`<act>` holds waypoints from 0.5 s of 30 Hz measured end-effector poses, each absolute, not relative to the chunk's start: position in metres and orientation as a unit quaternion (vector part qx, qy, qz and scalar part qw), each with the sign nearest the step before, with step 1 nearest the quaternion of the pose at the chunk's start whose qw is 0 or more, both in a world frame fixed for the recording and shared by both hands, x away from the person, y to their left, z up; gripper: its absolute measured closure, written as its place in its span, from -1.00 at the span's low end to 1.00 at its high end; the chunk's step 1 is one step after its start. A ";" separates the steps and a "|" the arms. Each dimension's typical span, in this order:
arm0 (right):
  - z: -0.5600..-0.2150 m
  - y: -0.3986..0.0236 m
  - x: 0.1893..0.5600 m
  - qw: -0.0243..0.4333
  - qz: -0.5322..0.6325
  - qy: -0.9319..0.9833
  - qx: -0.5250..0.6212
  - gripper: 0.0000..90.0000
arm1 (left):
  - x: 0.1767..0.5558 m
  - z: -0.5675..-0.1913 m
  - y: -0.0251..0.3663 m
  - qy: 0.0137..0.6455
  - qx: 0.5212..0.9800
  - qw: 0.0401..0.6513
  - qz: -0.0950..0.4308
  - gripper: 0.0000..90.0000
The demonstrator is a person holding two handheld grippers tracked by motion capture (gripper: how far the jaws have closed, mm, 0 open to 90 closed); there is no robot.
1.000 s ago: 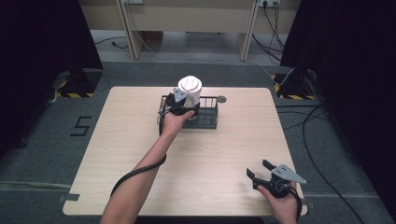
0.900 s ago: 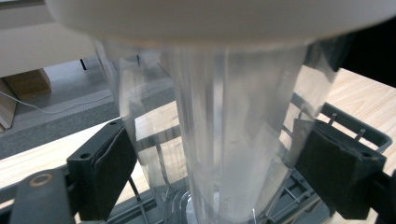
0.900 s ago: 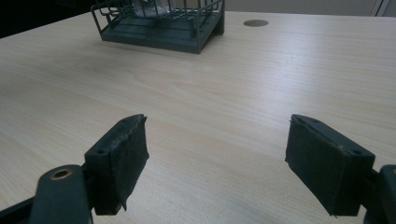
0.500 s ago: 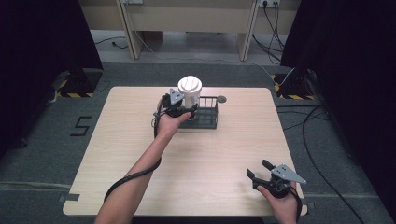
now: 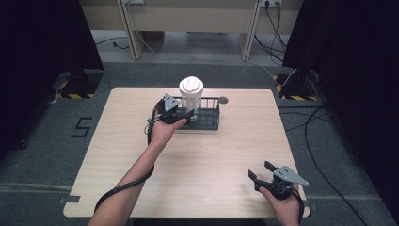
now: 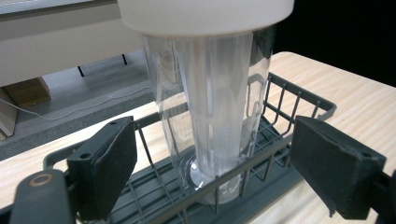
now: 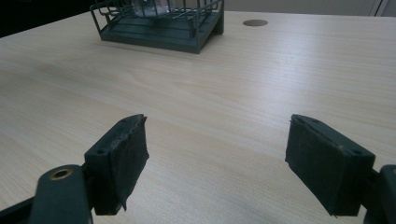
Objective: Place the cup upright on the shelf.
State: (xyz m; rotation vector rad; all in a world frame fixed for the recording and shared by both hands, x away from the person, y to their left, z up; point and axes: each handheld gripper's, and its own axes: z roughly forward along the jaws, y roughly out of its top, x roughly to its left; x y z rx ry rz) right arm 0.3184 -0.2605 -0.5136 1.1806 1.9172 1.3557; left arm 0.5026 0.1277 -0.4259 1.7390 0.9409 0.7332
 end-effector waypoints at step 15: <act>-0.514 -0.260 0.318 0.255 0.498 0.705 0.435 -0.53 | 0.483 -0.426 0.146 0.386 0.715 0.499 0.301 -0.67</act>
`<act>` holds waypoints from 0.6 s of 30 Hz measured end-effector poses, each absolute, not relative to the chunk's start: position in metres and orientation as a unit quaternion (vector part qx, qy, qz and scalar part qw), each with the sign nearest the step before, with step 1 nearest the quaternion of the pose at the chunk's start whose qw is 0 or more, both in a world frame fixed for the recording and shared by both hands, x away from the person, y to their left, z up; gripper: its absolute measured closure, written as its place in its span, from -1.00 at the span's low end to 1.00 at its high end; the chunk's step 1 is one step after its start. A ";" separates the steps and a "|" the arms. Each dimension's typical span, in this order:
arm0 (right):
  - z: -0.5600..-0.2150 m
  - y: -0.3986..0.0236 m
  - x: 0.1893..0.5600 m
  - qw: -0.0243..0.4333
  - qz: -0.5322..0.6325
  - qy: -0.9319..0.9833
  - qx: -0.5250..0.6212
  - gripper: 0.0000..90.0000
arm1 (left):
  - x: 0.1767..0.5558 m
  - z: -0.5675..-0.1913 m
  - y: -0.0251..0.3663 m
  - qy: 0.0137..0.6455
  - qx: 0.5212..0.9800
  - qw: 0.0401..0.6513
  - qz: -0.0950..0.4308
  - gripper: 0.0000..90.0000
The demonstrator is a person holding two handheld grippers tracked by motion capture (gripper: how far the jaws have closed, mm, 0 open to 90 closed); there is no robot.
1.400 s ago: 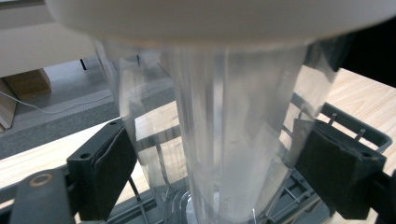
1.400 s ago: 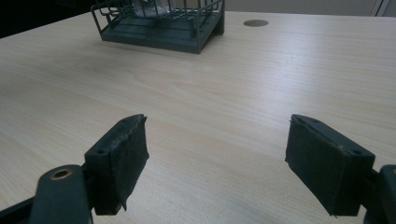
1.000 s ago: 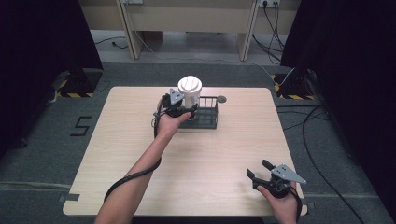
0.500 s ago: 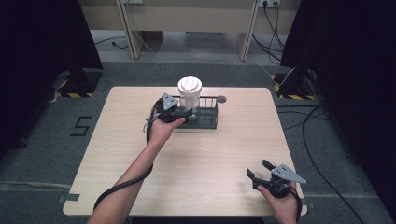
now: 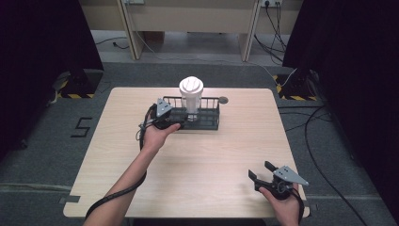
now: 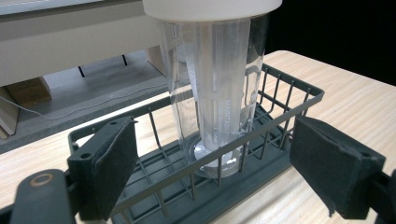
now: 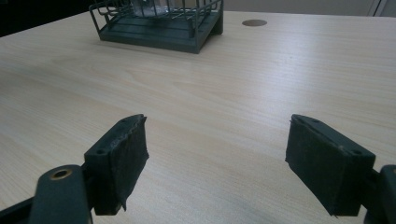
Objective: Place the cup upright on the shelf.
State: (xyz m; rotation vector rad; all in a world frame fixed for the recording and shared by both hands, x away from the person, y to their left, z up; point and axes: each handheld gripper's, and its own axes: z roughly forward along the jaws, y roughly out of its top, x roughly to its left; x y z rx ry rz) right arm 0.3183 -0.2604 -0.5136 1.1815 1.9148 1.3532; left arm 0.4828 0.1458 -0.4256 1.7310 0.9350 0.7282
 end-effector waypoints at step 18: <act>-0.514 -0.260 0.318 0.256 0.498 0.705 0.435 -0.53 | 0.453 -0.431 0.170 0.385 0.711 0.503 0.305 -0.67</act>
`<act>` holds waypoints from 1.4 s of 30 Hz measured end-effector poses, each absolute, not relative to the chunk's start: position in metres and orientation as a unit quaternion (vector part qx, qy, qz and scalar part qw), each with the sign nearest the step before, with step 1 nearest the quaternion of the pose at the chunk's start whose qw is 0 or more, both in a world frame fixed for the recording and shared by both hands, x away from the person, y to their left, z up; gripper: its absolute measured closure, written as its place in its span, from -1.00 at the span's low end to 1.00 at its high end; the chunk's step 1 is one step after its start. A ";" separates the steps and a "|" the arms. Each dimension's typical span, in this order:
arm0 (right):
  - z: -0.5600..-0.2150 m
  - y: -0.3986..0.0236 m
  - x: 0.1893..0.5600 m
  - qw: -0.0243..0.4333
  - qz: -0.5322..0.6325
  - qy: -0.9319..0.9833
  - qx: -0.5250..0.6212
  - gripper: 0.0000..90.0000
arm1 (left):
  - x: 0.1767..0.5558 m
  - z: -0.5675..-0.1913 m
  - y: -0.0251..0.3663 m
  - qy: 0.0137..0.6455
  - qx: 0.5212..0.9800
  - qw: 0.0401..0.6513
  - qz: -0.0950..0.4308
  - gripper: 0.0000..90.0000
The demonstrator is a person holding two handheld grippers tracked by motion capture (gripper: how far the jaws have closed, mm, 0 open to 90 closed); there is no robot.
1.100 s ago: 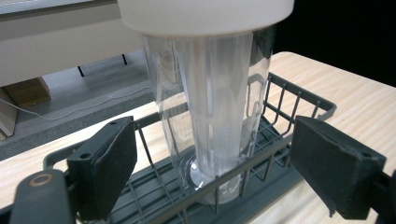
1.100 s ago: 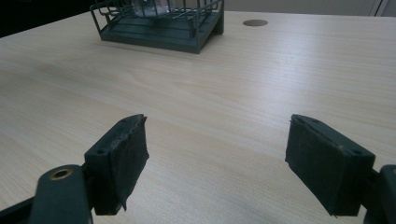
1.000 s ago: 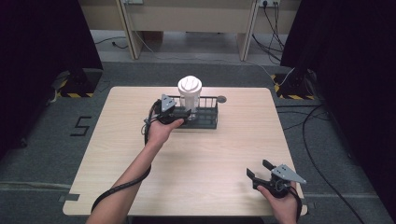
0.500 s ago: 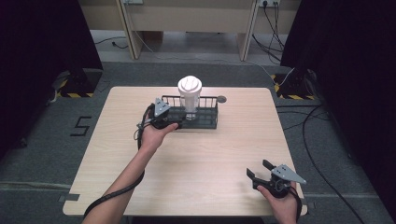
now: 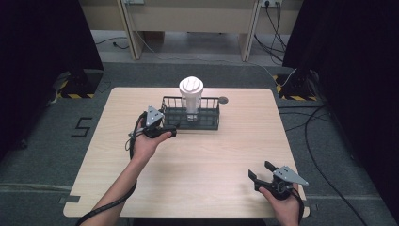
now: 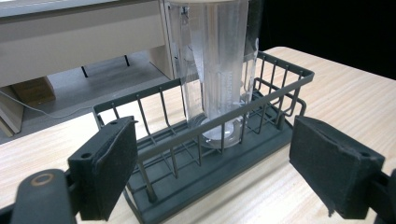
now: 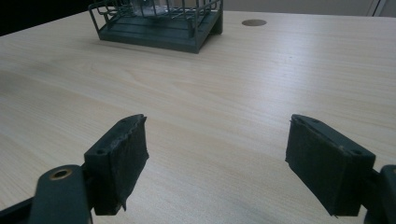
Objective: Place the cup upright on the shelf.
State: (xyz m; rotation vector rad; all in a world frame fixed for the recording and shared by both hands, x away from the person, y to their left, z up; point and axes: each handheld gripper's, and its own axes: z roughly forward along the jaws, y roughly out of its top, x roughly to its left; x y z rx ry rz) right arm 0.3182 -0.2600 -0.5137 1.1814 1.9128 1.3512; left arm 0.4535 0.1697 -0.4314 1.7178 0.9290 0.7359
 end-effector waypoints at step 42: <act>-0.514 -0.260 0.318 0.260 0.497 0.706 0.433 -0.53 | 0.366 -0.463 0.243 0.393 0.704 0.494 0.326 -0.67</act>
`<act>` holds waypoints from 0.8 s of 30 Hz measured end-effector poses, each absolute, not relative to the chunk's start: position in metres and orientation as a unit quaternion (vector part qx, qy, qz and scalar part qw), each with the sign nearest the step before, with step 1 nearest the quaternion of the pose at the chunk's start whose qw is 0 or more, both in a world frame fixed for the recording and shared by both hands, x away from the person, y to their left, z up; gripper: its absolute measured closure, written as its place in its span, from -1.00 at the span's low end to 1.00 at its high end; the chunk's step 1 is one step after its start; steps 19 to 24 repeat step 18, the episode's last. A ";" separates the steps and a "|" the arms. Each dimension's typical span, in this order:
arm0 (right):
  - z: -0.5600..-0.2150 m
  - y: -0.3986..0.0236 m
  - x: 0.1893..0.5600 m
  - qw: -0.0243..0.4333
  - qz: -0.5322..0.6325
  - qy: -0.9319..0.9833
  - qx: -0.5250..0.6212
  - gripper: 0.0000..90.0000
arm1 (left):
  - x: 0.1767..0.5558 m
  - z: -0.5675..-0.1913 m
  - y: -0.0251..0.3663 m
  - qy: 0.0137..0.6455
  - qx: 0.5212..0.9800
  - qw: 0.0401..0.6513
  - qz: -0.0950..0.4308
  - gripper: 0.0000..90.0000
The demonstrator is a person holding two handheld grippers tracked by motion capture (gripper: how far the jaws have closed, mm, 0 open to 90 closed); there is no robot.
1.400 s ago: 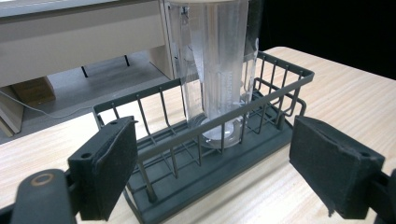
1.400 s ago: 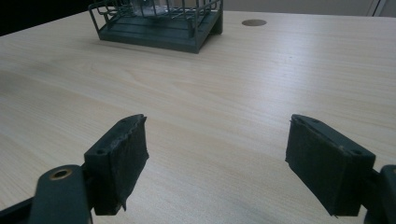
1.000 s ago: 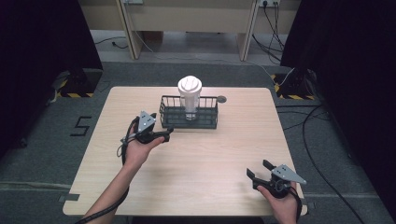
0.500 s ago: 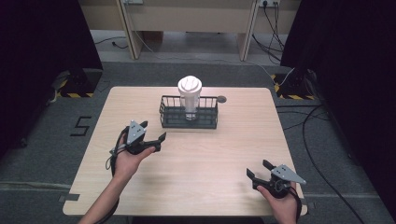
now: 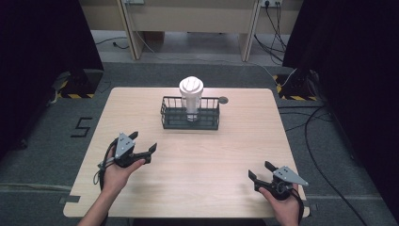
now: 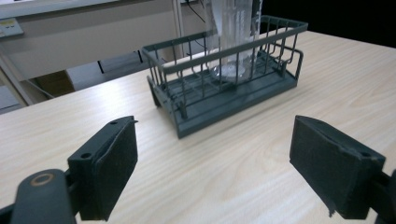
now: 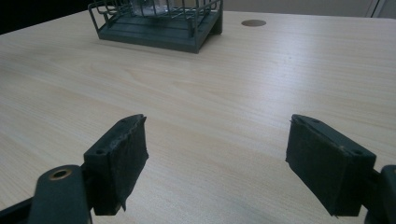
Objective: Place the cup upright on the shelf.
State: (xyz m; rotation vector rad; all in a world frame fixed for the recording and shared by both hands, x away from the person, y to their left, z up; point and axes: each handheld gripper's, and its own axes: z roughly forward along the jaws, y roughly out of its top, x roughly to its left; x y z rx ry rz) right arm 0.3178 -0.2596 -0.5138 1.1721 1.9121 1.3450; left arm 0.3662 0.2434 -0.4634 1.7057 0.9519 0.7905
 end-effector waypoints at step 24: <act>-0.514 -0.259 0.318 0.261 0.495 0.708 0.432 -0.54 | 0.340 -0.494 0.258 0.403 0.701 0.494 0.320 -0.68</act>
